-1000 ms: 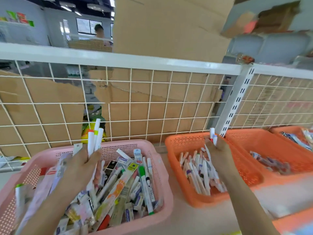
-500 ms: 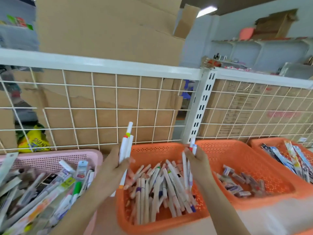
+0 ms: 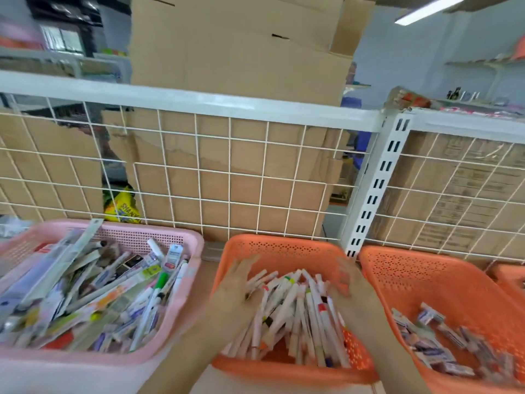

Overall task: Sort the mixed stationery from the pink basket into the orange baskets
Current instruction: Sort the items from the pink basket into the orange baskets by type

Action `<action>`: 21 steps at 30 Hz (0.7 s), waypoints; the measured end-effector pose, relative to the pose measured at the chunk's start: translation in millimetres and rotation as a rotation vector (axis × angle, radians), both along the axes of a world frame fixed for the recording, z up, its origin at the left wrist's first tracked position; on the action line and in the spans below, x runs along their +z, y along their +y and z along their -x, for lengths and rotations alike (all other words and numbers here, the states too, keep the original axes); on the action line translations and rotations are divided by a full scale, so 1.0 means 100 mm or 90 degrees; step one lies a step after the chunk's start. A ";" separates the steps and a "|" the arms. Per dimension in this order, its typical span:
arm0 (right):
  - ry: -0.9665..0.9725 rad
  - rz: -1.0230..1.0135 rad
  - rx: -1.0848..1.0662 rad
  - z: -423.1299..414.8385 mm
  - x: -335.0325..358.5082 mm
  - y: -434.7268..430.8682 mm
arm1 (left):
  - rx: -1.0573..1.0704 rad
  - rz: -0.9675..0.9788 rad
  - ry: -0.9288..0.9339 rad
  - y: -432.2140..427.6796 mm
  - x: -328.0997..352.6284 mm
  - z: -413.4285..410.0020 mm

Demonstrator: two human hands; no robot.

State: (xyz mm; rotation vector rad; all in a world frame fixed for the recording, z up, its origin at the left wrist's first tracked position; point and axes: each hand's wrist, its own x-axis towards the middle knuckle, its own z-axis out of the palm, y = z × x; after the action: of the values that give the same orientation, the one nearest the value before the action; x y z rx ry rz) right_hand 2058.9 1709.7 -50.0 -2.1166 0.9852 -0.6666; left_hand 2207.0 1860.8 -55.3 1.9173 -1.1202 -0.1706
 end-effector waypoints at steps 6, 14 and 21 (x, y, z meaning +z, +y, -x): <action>0.014 0.082 0.013 -0.01 0.05 0.14 | 0.073 -0.005 -0.219 0.61 0.09 -0.38; 0.004 0.071 0.154 -0.36 0.16 0.50 | 0.243 -0.091 -0.248 1.57 0.01 -0.95; -0.045 -0.023 0.238 -0.95 0.21 1.06 | 0.252 -0.115 -0.223 2.09 -0.07 -1.46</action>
State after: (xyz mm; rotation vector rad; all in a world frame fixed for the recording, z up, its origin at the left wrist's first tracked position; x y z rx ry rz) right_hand 2154.3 1816.2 -29.4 -2.1503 0.5363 -0.5245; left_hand 2353.4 2069.7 -62.1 2.3523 -0.9408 0.3017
